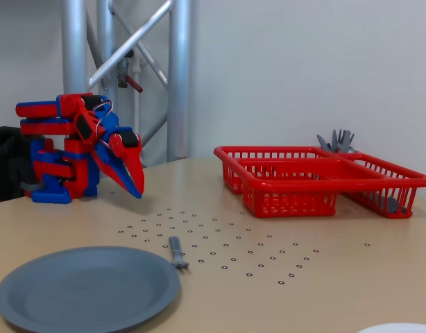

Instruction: Push the fork on the left side of the plate

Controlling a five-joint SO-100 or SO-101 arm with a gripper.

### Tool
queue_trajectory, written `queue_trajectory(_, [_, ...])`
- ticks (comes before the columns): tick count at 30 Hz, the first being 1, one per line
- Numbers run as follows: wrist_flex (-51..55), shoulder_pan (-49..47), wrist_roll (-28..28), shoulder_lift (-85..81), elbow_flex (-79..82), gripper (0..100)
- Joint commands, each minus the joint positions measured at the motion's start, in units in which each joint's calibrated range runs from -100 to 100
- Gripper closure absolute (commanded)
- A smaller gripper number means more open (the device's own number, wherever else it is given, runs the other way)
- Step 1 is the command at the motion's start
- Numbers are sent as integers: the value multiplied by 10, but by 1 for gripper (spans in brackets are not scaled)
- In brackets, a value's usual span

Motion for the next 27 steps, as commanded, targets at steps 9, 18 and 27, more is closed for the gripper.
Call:
queue_trajectory(9, [3,5,-2,-8,5,100])
queue_trajectory(18, [3,-25,2,-6,5,100])
queue_trajectory(27, [-137,-2,-25,323,-209,100])
